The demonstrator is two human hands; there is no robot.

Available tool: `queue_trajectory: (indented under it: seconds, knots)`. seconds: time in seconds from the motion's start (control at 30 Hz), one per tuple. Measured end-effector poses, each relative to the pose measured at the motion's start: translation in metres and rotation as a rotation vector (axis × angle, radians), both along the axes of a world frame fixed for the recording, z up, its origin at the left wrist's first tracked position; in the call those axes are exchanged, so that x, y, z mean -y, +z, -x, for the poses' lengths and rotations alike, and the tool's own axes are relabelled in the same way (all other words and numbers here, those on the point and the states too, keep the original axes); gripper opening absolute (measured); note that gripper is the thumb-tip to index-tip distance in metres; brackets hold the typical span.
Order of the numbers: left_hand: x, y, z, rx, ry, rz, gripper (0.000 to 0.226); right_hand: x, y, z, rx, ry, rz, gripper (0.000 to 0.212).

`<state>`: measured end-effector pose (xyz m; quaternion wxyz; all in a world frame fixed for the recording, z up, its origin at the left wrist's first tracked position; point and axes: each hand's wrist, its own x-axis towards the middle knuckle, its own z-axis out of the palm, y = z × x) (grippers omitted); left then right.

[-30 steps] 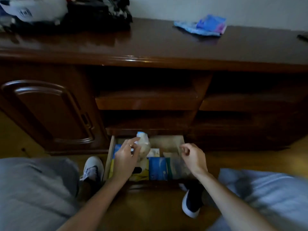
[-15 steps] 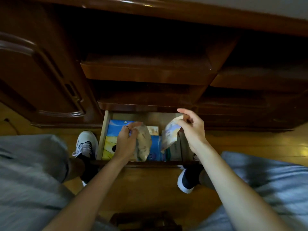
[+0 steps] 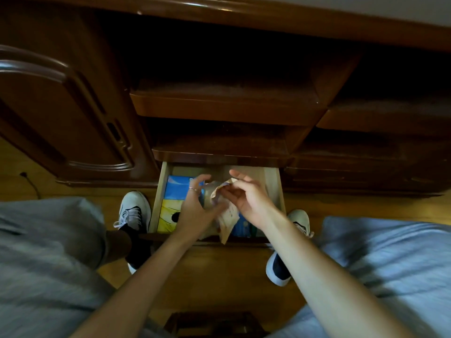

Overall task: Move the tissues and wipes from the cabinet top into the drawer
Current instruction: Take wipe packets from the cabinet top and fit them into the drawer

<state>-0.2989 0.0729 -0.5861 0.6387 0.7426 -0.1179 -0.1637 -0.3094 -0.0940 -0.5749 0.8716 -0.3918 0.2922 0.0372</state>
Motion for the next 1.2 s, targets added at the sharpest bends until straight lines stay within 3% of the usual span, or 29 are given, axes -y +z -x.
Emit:
queue_trajectory:
  seconds: [0.1, 0.17, 0.23, 0.3, 0.37, 0.43, 0.53, 0.7, 0.77, 0.87, 1.0, 1.13, 1.2]
  knots:
    - [-0.005, -0.008, -0.006, 0.057, 0.122, 0.027, 0.074, 0.005, -0.008, -0.007, 0.023, 0.147, 0.167, 0.033]
    - [-0.009, -0.015, -0.009, 0.079, 0.143, -0.026, 0.077, 0.023, -0.018, -0.013, -0.070, 0.256, 0.544, 0.045]
    - [-0.011, -0.021, -0.011, 0.074, 0.138, -0.068, 0.073, 0.052, -0.038, -0.016, -0.172, 0.287, 1.050, 0.034]
    - [-0.011, -0.026, -0.013, 0.038, 0.143, -0.099, 0.069, 0.080, -0.072, -0.016, -0.315, 0.564, 1.493, 0.035]
    - [-0.008, -0.031, -0.015, 0.004, 0.146, -0.138, 0.066, 0.093, -0.104, -0.014, -0.459, 1.008, 1.766, 0.048]
    - [-0.007, -0.034, -0.016, -0.020, 0.130, -0.171, 0.058, 0.095, -0.131, -0.015, -0.490, 1.289, 1.938, 0.065]
    - [-0.010, -0.033, -0.015, 0.016, 0.103, -0.235, 0.041, 0.092, -0.149, -0.016, -0.459, 1.382, 2.107, 0.085]
    - [-0.006, -0.032, -0.022, 0.012, 0.157, -0.308, 0.028, 0.088, -0.161, -0.016, -0.363, 1.262, 2.289, 0.063]
    - [-0.004, -0.031, -0.024, -0.003, 0.161, -0.312, 0.019, 0.094, -0.151, -0.016, -0.354, 1.242, 2.231, 0.045]
    - [0.002, -0.029, -0.026, -0.053, 0.174, -0.311, 0.052, 0.108, -0.115, -0.021, -0.349, 1.262, 1.856, 0.031]
    - [0.010, -0.022, -0.025, -0.100, 0.217, -0.269, 0.039, 0.125, -0.038, -0.023, -0.252, 1.038, 1.370, 0.022]
    - [0.014, -0.018, -0.022, -0.161, 0.246, -0.175, 0.031, 0.133, 0.013, -0.010, -0.077, 0.876, 1.072, 0.036]
    - [0.019, -0.015, -0.021, -0.124, 0.170, -0.176, 0.035, 0.128, 0.021, -0.002, -0.034, 0.899, 1.053, 0.073]
